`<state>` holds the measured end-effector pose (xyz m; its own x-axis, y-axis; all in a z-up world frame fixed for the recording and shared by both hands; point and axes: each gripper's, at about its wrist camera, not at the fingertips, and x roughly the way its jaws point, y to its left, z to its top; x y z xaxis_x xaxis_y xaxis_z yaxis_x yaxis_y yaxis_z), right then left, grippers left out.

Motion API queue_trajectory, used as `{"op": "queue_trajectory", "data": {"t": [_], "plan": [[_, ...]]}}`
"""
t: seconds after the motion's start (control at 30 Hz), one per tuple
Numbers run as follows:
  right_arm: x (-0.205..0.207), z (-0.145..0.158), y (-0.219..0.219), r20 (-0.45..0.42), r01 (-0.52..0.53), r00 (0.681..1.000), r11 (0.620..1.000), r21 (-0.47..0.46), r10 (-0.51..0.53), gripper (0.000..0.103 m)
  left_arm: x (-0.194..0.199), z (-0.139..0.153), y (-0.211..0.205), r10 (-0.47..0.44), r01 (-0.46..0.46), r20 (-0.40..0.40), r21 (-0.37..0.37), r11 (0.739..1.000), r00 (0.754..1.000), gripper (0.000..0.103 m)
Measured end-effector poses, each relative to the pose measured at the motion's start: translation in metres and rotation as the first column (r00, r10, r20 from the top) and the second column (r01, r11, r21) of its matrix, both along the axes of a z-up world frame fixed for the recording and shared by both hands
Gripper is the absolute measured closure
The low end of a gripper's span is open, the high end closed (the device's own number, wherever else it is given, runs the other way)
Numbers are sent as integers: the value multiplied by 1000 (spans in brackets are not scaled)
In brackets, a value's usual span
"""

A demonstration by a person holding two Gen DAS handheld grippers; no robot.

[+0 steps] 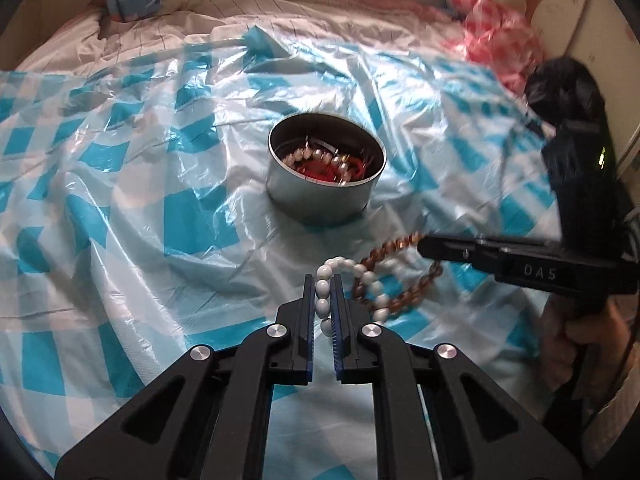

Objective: Organize jewelry
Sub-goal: 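Grasp the white bead strand with the left tool while the right tool grasps the brown beads, then carry the white-and-brown bracelet with both tools over the steel tin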

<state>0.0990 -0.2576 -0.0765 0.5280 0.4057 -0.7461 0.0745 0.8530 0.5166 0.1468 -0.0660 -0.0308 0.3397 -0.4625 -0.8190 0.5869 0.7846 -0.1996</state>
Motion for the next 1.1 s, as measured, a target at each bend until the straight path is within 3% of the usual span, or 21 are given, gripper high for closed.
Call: {"op": "queue_trajectory", "data": {"t": [0.27, 0.4, 0.53, 0.7, 1.1], "plan": [[-19, 2, -28, 54, 55, 996, 954, 295, -74, 91, 2, 16, 8, 28, -29, -7, -102, 994, 1000, 96], [-22, 10, -31, 111, 50, 989, 932, 358, -96, 91, 3, 25, 11, 54, -52, 14, -133, 990, 998, 96], [-25, 31, -26, 210, 36, 972, 952, 305, -104, 91, 4, 29, 13, 89, -83, 38, -143, 986, 995, 96], [-34, 58, -11, 318, 69, 943, 992, 106, -100, 91, 5, 33, 11, 125, -114, 70, -144, 983, 990, 96], [-31, 67, -4, 385, 52, 919, 995, 80, -79, 91, 3, 42, -4, 116, -98, 115, -148, 984, 987, 96]]}}
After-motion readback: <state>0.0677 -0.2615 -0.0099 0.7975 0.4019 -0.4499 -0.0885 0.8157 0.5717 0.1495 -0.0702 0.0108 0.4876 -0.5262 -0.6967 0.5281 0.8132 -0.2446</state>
